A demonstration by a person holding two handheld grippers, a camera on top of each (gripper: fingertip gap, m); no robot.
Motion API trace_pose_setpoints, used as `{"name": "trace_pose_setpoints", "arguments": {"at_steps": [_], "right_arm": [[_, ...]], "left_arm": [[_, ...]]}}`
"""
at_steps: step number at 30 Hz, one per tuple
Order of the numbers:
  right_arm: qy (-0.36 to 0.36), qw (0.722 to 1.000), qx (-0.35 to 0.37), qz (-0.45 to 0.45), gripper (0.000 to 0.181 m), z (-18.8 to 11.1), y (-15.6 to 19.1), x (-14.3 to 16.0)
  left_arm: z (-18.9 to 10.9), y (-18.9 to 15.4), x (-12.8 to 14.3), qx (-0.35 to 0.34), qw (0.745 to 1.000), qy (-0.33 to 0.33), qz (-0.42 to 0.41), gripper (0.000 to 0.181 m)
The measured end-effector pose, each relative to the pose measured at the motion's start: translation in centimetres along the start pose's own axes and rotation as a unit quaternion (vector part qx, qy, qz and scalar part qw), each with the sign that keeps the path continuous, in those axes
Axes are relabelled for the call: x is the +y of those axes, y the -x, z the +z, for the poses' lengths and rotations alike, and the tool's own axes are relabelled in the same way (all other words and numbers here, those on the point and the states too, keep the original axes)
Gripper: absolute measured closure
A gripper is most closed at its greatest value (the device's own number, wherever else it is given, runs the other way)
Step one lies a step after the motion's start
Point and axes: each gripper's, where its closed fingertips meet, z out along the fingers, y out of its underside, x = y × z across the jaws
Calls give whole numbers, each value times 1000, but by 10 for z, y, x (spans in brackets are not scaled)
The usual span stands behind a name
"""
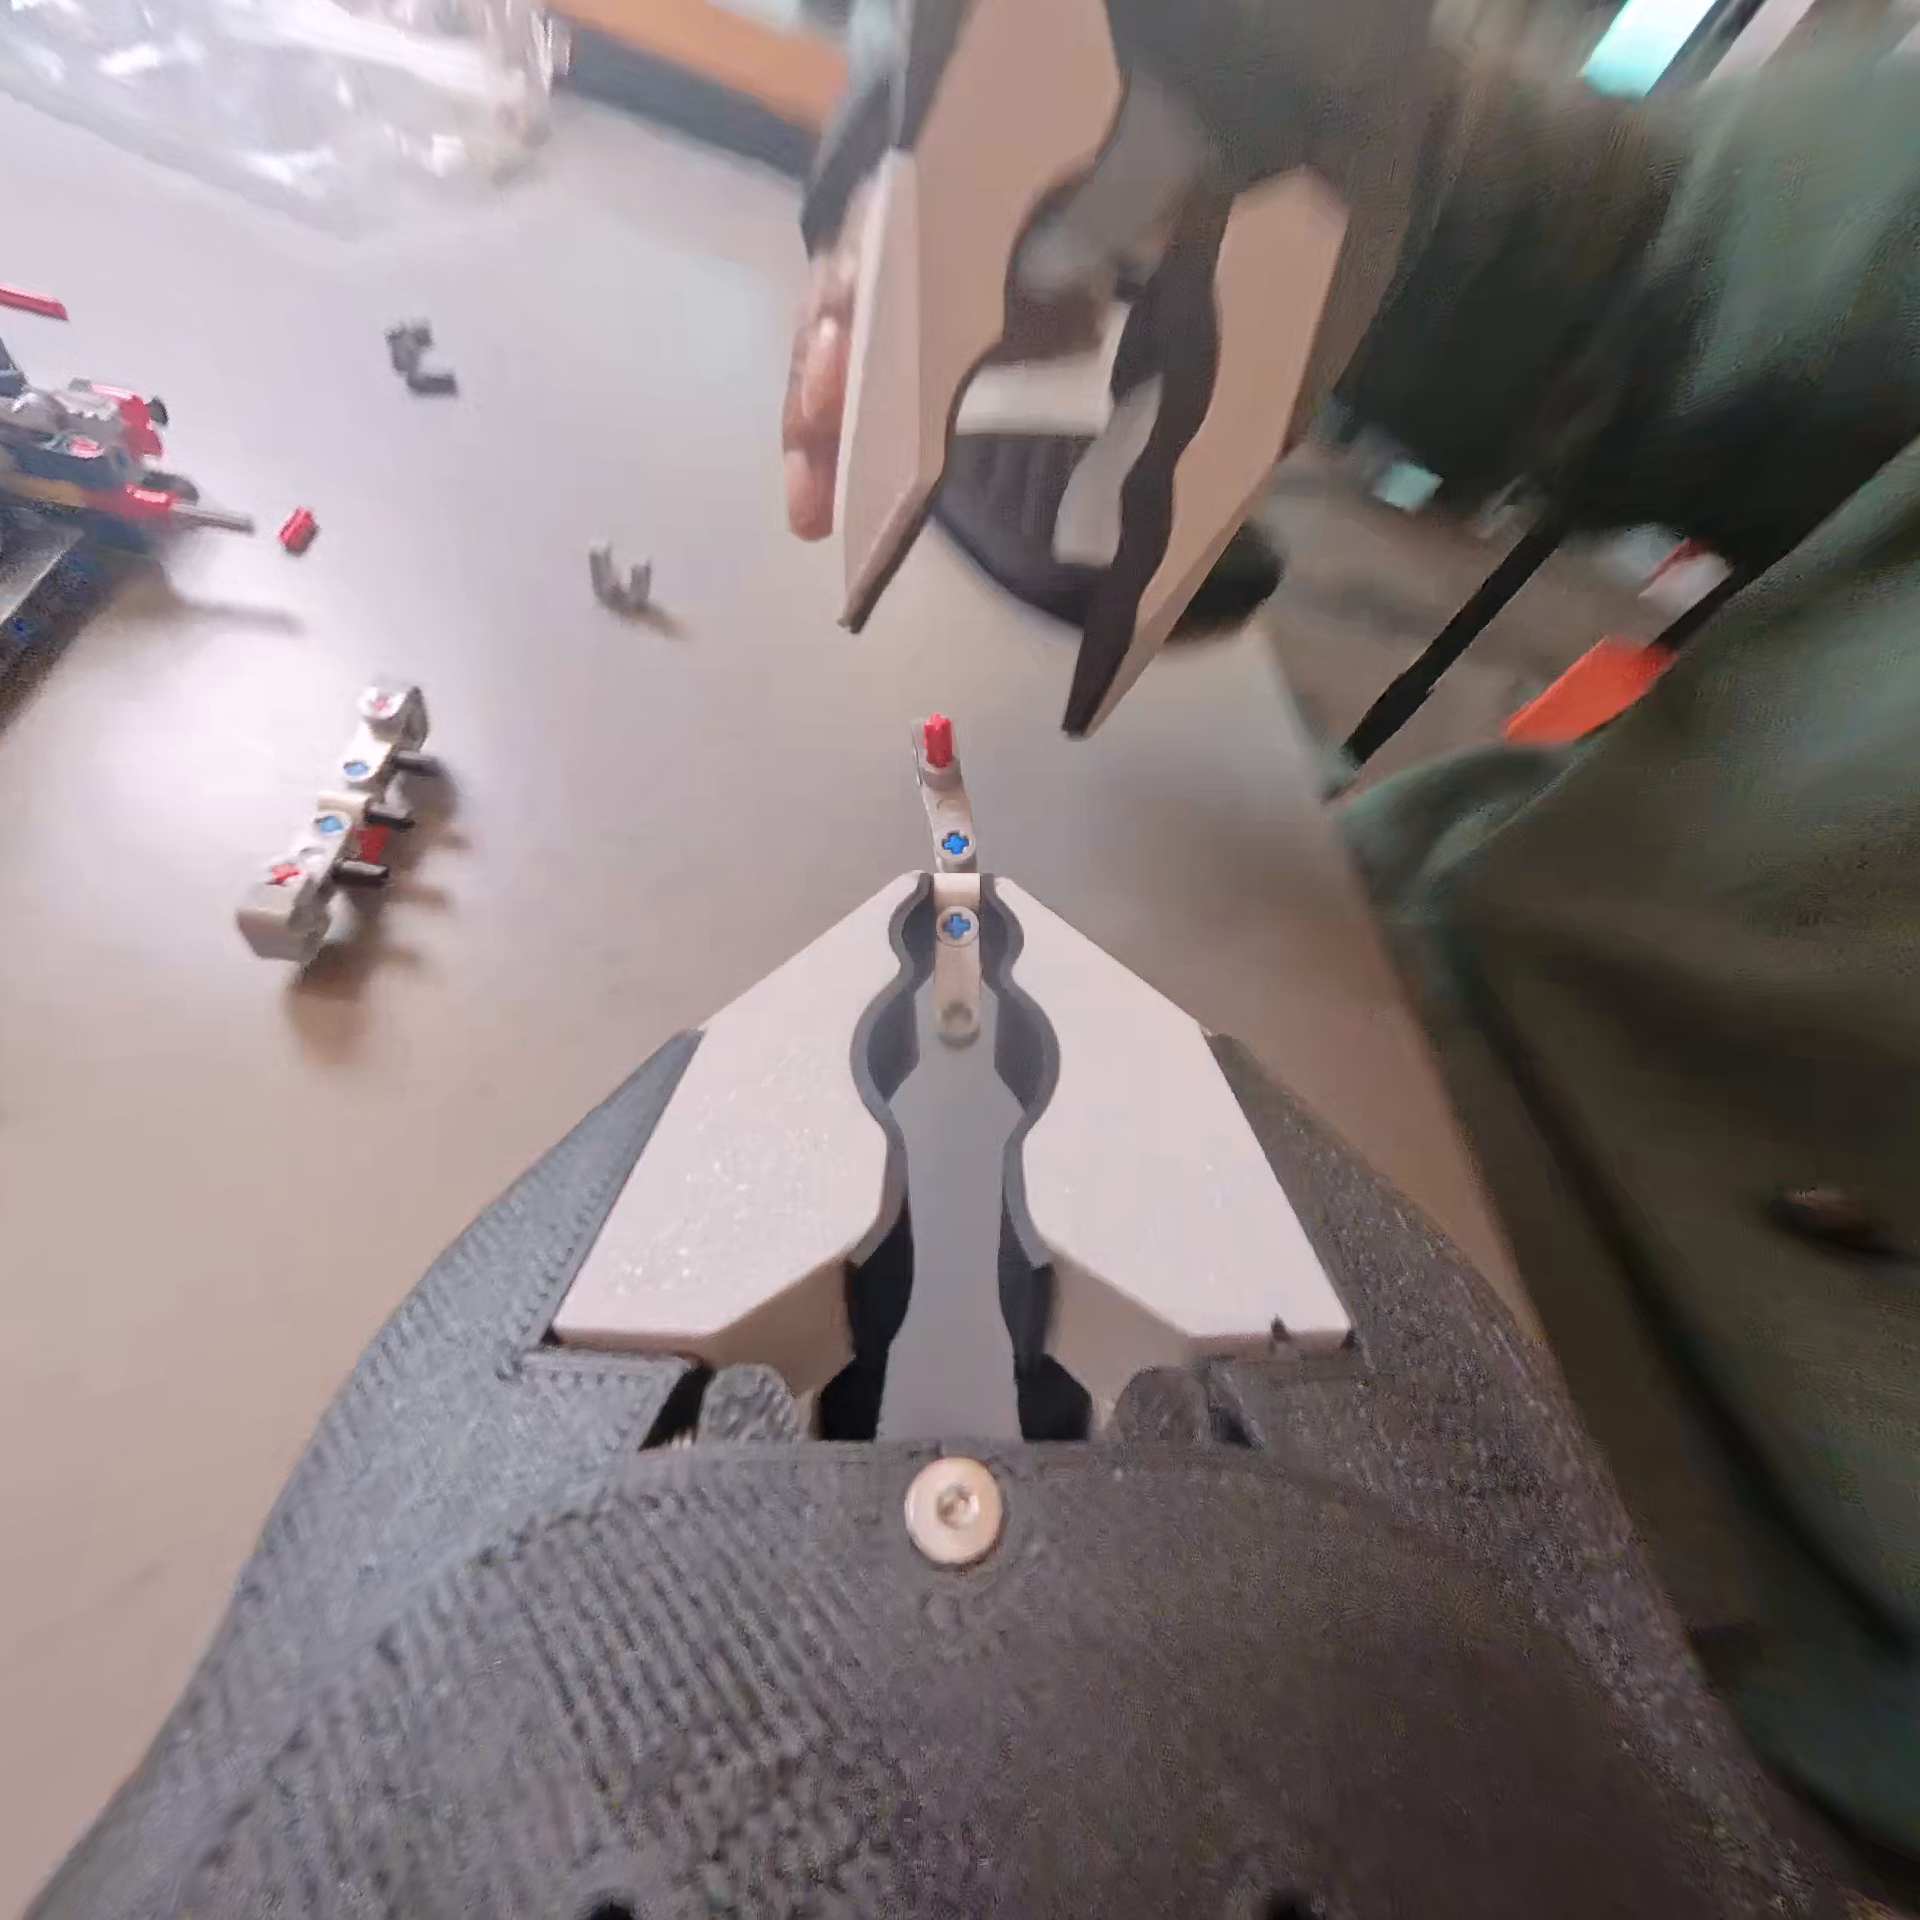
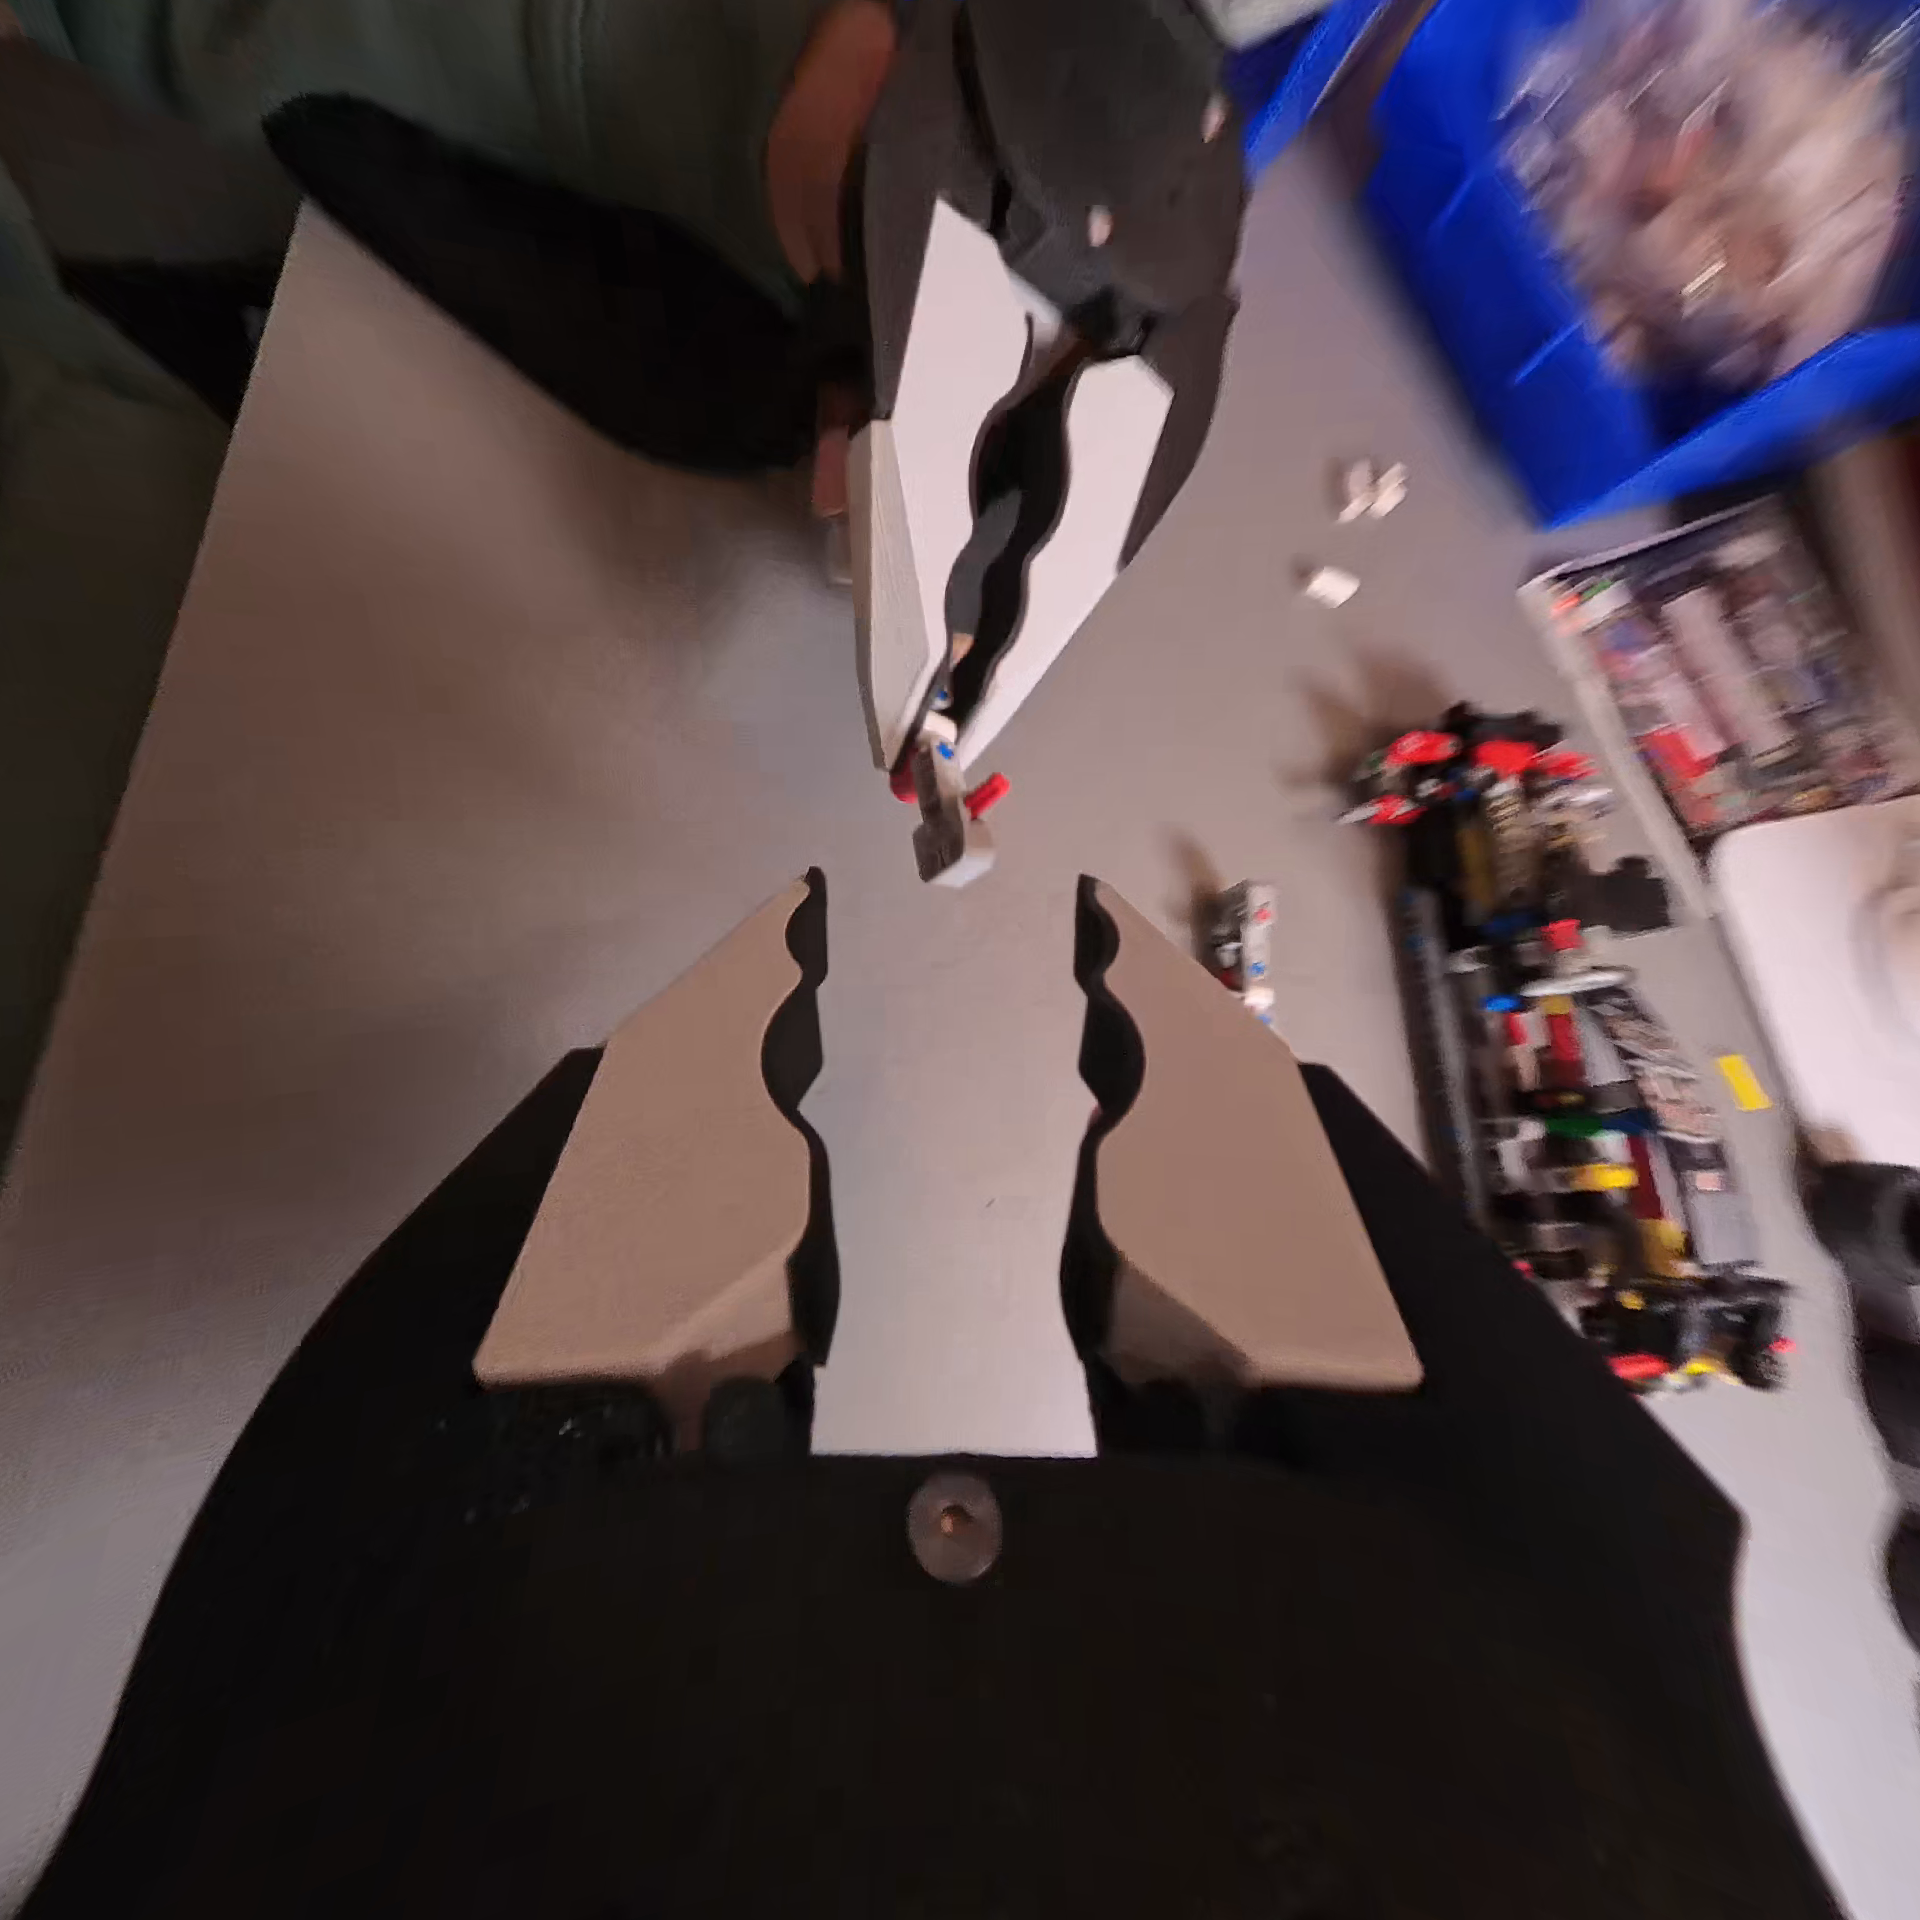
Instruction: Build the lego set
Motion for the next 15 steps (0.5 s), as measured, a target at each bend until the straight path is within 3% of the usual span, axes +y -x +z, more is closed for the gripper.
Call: {"name": "trace_pose_setpoints", "arguments": {"at_steps": [3, 6, 10, 15], "right_arm": [[-86, 993, 68, -35, 131, -12, -3, -12], [-134, 983, 99, -80, 129, -19, 0, -23], [-165, 979, 70, -101, 129, -18, 4, -28], [-200, 975, 14, -99, 140, -15, 10, -27]], "left_arm": [[-12, -16, -24, 88, 990, -80, -78, 175], [-12, -28, -32, 158, 972, -105, -137, 175], [-2, -37, -35, 222, 949, -109, -195, 176], [11, -37, -32, 240, 937, -96, -234, 175]]}}
